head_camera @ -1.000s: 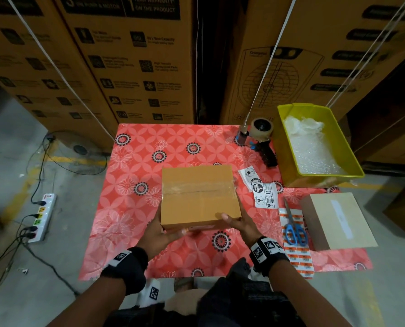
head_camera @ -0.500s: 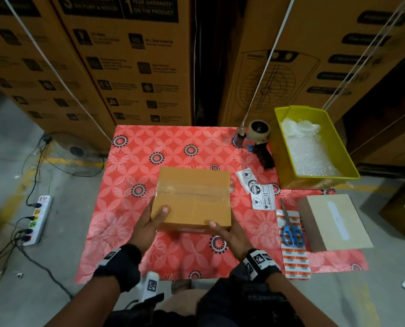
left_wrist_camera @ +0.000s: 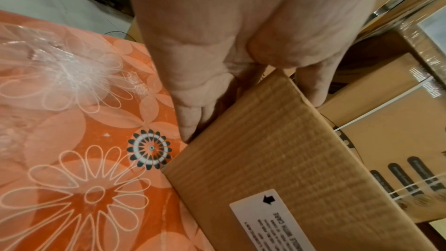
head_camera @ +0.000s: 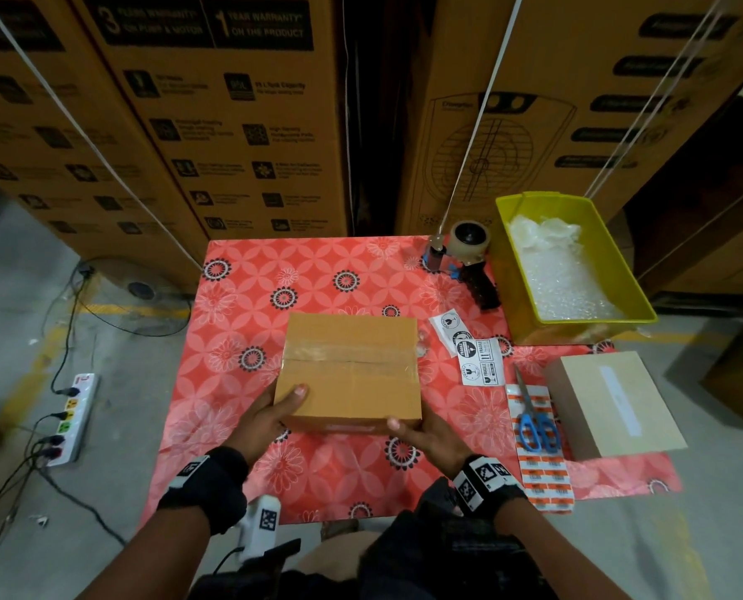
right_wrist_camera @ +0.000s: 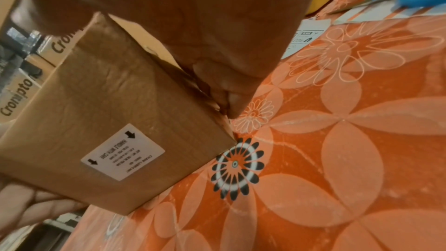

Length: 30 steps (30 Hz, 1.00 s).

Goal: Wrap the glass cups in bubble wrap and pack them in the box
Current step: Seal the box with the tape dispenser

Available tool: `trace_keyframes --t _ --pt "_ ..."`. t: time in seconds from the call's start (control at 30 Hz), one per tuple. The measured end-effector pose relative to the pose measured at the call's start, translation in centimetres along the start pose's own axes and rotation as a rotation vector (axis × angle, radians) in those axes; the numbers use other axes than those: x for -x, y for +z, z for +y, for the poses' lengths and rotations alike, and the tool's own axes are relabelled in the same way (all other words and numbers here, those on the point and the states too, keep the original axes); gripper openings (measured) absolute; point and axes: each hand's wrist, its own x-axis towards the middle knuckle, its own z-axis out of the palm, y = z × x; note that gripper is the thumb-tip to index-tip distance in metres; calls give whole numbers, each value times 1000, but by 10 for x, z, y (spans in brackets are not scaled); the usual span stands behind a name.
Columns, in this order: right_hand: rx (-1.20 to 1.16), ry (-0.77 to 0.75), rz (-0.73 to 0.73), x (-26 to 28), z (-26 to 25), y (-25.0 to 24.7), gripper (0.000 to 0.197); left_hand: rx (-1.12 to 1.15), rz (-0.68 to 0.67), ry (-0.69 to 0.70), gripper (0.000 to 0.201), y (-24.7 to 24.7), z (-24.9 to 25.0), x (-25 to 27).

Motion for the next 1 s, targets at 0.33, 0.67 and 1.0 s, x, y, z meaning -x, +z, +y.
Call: trace_keyframes --t 0.33,0.67,1.0 --pt "-144 -67 181 -7 -9 -8 100 -6 55 207 88 -4 6 -15" --pt "-108 -56 162 -15 -14 0 72 -109 -26 253 79 7 5 -12" --pt "-133 -87 171 -19 -14 -2 77 -90 -67 257 87 2 12 -13"
